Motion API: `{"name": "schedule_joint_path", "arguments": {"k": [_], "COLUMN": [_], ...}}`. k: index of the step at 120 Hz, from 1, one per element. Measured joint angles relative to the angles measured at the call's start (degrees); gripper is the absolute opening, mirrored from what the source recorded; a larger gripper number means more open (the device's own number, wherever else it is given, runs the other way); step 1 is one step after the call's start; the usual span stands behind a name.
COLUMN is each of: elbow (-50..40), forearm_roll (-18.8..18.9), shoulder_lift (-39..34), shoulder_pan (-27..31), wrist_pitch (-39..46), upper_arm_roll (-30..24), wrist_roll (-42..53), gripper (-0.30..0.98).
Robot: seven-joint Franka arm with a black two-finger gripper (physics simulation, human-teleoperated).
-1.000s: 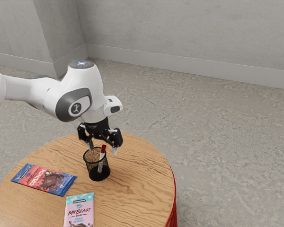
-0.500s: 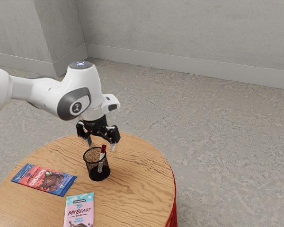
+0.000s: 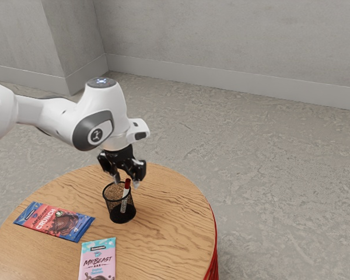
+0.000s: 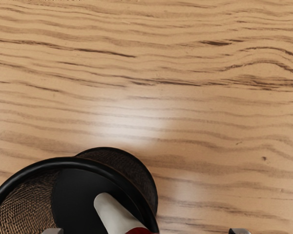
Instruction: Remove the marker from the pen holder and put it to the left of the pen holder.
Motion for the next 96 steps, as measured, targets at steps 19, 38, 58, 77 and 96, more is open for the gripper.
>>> {"name": "schedule_joint_path", "arguments": {"k": [19,38,58,77,96], "elbow": [-0.3,-0.3,-1.2,-4.6,-5.5], "forearm_roll": [-0.1,0.3,1.0,1.9,4.7], "shoulder_lift": [-0.1,-0.4,-2.4,-8.9,-16.5], "shoulder_pan": [0.5,0.4,0.9,1.1,3.1], "wrist_pitch": [0.2,0.3,0.2,-0.1,-2.3], "upper_arm_roll": [-0.6,-0.7,-0.7,-0.8,-0.7], "wrist_roll": [0.7,1.1,0.8,0.2,-0.6], "gripper": [0.17,0.00,-0.06,-0.09,-0.10]}}
